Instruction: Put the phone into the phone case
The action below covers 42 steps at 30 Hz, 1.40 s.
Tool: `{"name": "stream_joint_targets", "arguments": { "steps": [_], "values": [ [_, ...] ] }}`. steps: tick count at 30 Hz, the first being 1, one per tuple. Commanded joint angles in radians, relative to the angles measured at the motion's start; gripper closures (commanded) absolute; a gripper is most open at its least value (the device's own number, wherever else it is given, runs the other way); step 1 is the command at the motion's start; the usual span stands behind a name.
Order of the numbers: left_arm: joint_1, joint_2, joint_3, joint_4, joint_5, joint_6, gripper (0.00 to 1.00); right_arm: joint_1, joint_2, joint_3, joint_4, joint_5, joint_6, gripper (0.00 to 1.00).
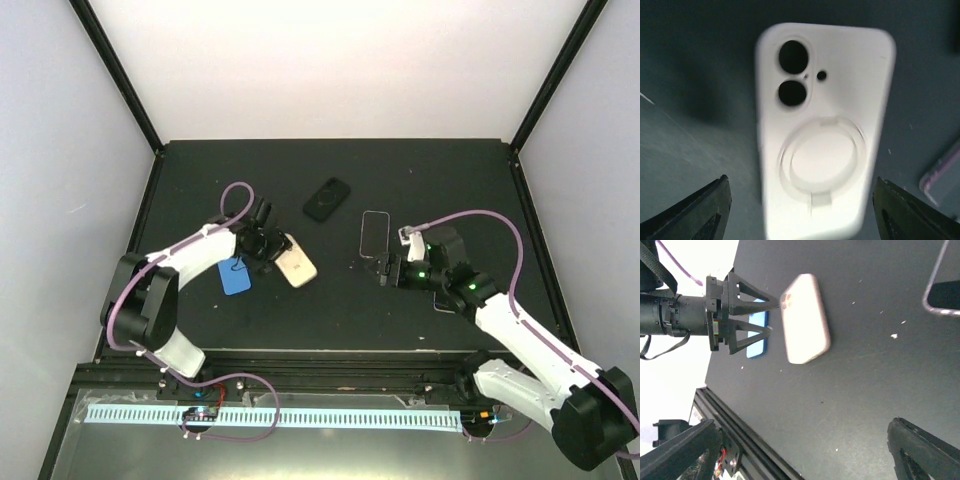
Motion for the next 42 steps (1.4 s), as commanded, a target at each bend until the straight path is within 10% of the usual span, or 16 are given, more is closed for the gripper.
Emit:
{"name": "stream_joint_targets", "arguments": {
  "steps": [1, 7, 17, 24, 42],
  "values": [
    [-0.047, -0.092, -0.086, 0.201, 0.161, 0.017, 0.37, 0.065, 0.039, -0.027, 0.131, 0.006, 0.082, 0.11],
    [-0.115, -0.196, -0.190, 0.342, 0.229, 0.021, 0.36, 0.163, 0.146, -0.029, 0.226, 0.020, 0.136, 0.21],
    [-0.085, -0.263, -0.162, 0.134, -0.043, 0.219, 0.22, 0.188, 0.353, 0.093, 0.153, 0.214, -0.005, 0.24],
    [0.061, -0.483, -0.337, 0.257, 0.070, 0.291, 0.02, 0.282, 0.528, 0.268, 0.056, 0.392, -0.080, 0.15],
    [0.329, -0.894, -0.559, 0.276, 0.183, 0.329, 0.01, 0.473, 1.024, 0.749, -0.125, 0.636, -0.280, 0.00]
  ]
}}
